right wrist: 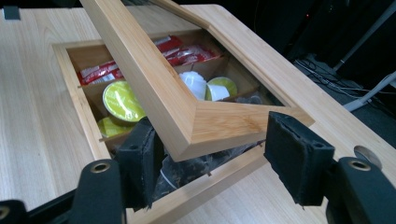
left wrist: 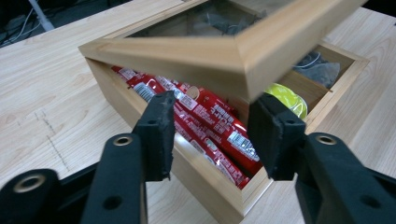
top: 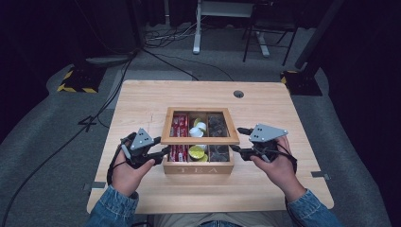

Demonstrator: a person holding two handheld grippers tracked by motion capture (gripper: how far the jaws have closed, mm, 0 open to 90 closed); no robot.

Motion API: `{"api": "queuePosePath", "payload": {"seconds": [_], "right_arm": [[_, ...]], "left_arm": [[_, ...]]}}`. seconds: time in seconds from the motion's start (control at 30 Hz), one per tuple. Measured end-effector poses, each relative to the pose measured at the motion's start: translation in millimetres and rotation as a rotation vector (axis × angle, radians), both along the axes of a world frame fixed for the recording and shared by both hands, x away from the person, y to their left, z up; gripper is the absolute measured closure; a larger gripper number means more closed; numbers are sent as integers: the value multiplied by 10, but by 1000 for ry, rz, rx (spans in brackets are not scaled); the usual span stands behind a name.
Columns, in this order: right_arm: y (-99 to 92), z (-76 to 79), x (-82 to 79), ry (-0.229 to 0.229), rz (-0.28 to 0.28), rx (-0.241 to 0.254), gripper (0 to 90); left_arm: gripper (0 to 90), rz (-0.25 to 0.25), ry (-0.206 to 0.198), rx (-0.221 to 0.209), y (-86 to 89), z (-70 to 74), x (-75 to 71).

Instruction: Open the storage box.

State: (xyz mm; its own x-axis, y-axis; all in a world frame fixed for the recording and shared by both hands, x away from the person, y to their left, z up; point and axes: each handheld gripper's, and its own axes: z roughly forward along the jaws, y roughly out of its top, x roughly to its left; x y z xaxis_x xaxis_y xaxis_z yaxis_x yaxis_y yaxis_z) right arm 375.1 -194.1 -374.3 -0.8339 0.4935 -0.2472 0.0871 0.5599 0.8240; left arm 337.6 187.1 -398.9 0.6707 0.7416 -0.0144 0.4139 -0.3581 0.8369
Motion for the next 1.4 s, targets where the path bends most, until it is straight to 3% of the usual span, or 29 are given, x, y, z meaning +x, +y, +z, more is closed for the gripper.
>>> {"api": "queuePosePath", "payload": {"seconds": [0.43,0.83,1.4], "right_arm": [[-1,334,219,-14,24,63,447],[98,552,438,-27,57,90,536],[133,798,872,-63,-13,140,555]], "left_arm": [[438,52,22,-3,165,-60,-63],[439,117,44,-9,372,-125,-136],[426,133,65,-28,460,-221,77]]}}
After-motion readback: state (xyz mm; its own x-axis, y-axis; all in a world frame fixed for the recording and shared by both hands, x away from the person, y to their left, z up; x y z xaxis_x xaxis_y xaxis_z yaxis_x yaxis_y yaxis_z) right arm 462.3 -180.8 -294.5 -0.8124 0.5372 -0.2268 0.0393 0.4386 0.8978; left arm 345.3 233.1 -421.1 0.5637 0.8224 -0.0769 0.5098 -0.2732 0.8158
